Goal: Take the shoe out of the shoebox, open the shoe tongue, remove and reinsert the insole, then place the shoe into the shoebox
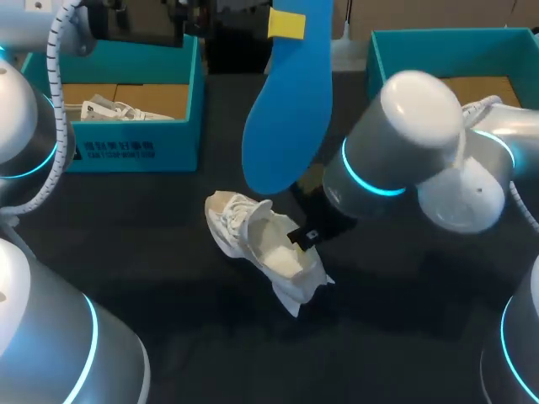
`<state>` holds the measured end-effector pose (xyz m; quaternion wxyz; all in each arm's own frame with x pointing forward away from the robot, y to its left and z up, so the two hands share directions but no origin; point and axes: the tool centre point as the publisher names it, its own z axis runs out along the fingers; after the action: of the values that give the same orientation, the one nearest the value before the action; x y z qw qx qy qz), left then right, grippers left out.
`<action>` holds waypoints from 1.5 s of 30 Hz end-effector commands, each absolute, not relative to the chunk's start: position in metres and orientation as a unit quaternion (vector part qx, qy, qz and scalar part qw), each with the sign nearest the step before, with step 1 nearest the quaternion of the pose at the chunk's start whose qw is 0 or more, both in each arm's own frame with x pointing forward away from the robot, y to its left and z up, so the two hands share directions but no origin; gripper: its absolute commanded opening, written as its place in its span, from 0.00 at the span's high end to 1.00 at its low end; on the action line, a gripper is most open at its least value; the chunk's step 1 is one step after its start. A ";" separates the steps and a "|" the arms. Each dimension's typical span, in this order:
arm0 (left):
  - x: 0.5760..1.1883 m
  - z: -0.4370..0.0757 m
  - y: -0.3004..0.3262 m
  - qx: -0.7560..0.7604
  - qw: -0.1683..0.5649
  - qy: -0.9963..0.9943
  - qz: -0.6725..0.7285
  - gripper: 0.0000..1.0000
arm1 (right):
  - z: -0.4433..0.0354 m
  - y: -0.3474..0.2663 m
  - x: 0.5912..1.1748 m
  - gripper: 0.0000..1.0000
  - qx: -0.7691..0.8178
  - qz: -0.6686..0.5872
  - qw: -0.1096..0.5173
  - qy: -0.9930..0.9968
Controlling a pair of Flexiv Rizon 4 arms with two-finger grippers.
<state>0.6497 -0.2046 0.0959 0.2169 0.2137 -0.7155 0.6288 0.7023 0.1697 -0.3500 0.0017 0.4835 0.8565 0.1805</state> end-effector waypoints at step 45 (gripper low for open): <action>0.651 0.096 -0.206 0.214 0.217 -0.716 0.628 1.00 | -0.360 0.196 0.657 1.00 0.693 0.221 0.001 0.686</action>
<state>0.6498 -0.2046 0.0958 0.2169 0.2137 -0.7155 0.6288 0.6592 0.1969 -0.3485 0.0074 0.6922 0.6908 0.2088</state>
